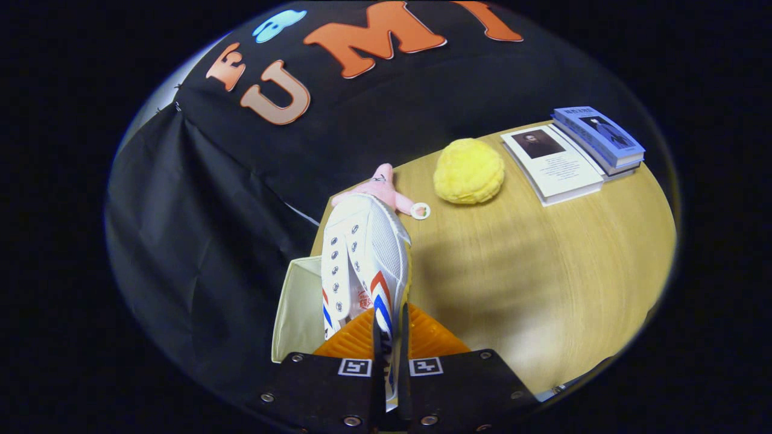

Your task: Open the storage box then place both shoes into the box .Put the left shoe in first, then the right shoe, with the right side of both shoes facing outward in a uniform manner.

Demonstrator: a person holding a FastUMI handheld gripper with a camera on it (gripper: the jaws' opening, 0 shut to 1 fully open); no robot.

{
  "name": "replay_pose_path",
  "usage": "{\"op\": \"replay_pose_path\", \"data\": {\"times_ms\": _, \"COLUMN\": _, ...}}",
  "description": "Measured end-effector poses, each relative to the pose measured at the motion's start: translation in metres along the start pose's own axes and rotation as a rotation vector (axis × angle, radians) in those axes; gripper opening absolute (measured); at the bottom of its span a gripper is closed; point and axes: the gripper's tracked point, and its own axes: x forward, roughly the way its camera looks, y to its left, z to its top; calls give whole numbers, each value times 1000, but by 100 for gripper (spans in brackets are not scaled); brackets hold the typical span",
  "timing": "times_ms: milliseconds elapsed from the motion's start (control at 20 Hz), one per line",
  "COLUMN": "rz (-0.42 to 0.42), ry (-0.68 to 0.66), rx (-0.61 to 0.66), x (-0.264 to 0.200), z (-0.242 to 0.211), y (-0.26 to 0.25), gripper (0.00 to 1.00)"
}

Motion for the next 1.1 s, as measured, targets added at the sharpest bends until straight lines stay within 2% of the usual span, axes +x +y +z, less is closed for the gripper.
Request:
{"op": "replay_pose_path", "data": {"times_ms": 150, "rz": 37, "ry": 38, "rx": -22, "x": 18, "z": -13, "y": 41, "gripper": 8}}
{"op": "replay_pose_path", "data": {"times_ms": 350, "rz": 43, "ry": 75, "rx": -62, "x": 42, "z": -33, "y": 73, "gripper": 8}}
{"op": "replay_pose_path", "data": {"times_ms": 650, "rz": -44, "ry": 104, "rx": -56, "x": 68, "z": -62, "y": 68, "gripper": 8}}
{"op": "replay_pose_path", "data": {"times_ms": 950, "rz": -118, "ry": 107, "rx": -14, "x": 65, "z": -75, "y": 59, "gripper": 8}}
{"op": "replay_pose_path", "data": {"times_ms": 1100, "rz": -172, "ry": 116, "rx": -71, "x": 63, "z": -78, "y": 60, "gripper": 8}}
